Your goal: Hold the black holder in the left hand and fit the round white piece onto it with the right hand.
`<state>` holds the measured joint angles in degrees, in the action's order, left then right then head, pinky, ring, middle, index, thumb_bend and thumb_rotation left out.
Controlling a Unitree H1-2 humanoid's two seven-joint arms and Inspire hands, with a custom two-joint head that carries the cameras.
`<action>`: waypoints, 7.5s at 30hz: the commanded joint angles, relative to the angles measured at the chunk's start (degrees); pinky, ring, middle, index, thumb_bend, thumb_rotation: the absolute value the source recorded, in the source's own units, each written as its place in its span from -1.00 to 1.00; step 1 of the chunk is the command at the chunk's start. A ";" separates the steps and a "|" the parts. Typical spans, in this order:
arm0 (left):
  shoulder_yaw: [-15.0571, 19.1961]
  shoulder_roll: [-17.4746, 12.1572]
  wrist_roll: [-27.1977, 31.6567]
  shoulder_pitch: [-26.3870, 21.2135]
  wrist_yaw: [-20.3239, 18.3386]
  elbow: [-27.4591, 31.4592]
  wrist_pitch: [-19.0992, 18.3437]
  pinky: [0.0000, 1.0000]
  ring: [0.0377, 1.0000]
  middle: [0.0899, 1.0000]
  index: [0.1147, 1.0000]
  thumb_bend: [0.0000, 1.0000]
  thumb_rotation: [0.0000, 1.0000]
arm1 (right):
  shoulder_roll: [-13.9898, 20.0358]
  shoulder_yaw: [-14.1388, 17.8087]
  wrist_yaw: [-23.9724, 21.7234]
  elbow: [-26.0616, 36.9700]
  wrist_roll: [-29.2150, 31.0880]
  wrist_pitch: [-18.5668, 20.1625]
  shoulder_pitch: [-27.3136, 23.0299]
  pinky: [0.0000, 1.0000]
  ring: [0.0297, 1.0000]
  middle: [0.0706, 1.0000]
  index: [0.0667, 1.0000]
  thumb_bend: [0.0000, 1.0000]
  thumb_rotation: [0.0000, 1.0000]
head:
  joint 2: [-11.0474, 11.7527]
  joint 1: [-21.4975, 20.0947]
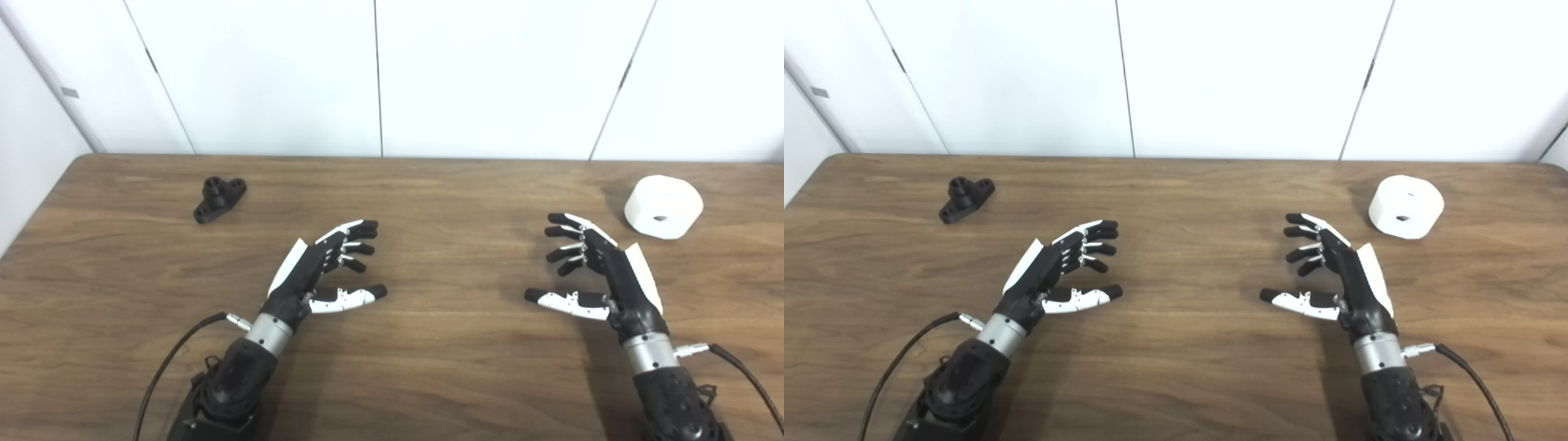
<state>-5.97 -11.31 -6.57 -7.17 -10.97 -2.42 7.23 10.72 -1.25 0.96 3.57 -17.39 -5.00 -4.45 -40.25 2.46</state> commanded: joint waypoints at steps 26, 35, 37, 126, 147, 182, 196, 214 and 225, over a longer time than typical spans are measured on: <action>-1.74 3.21 -7.15 -0.45 5.54 -0.86 0.08 0.37 0.61 0.63 0.54 0.50 -0.68 | 2.60 2.64 0.58 -0.50 2.30 -3.89 -0.28 -0.02 0.17 0.45 0.52 0.28 -0.73 | 4.45 13.68; -1.37 3.58 -8.67 -0.70 8.54 -0.95 1.86 0.33 0.63 0.66 0.52 0.45 -0.68 | 2.88 3.07 0.19 -1.46 3.33 -3.98 0.18 -0.01 0.16 0.43 0.51 0.34 -0.56 | 5.12 14.52; -1.11 3.63 -8.19 -0.76 8.58 -0.72 1.92 0.29 0.58 0.64 0.51 0.45 -0.71 | 2.90 3.22 0.06 -1.43 3.77 -3.73 0.20 -0.01 0.17 0.43 0.50 0.35 -0.57 | 5.30 14.63; 9.43 -12.47 -34.45 -12.15 21.00 -2.41 -19.49 1.00 1.00 1.00 0.74 0.90 -0.37 | 4.16 4.64 -1.19 1.40 6.84 -0.56 0.67 -0.01 0.17 0.43 0.51 0.25 -0.88 | 6.77 17.24; 8.78 -15.12 -33.70 -13.61 24.81 -9.84 -22.52 1.00 1.00 1.00 0.82 0.94 -0.11 | 4.61 5.00 -1.76 4.31 7.18 2.48 1.29 -0.06 0.14 0.44 0.50 0.21 -0.91 | 6.33 17.20; 3.15 -13.44 -26.24 -25.35 37.42 -39.69 -10.82 1.00 1.00 1.00 0.26 0.71 -0.36 | 5.76 6.07 -3.08 8.74 6.29 5.46 2.43 -0.06 0.13 0.43 0.48 0.18 -0.96 | 5.58 14.57; 2.18 -12.56 -22.02 -24.66 35.32 -39.68 -10.14 0.93 1.00 0.99 0.24 0.62 -0.44 | 6.36 6.24 -3.73 11.08 5.22 6.92 2.95 -0.10 0.08 0.42 0.48 0.16 -0.87 | 4.70 14.17; 1.02 -11.48 -21.31 -22.89 37.77 -42.19 -9.89 0.99 1.00 0.81 -0.12 0.17 -0.79 | 7.06 7.39 -4.29 10.83 7.20 6.52 2.74 -0.09 0.09 0.42 0.47 0.15 -0.99 | 3.56 14.35; -0.02 -11.13 -22.03 -22.26 38.96 -41.84 -11.57 1.00 0.99 0.74 -0.16 0.04 -0.88 | 8.21 7.68 -4.40 10.43 7.32 5.43 2.74 -0.10 0.07 0.41 0.48 0.12 -1.00 | 2.97 14.44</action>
<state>-5.19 -22.99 -27.78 -29.62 27.38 -43.68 -3.95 17.65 5.50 -3.64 12.60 -10.52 2.61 -0.40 -37.26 16.88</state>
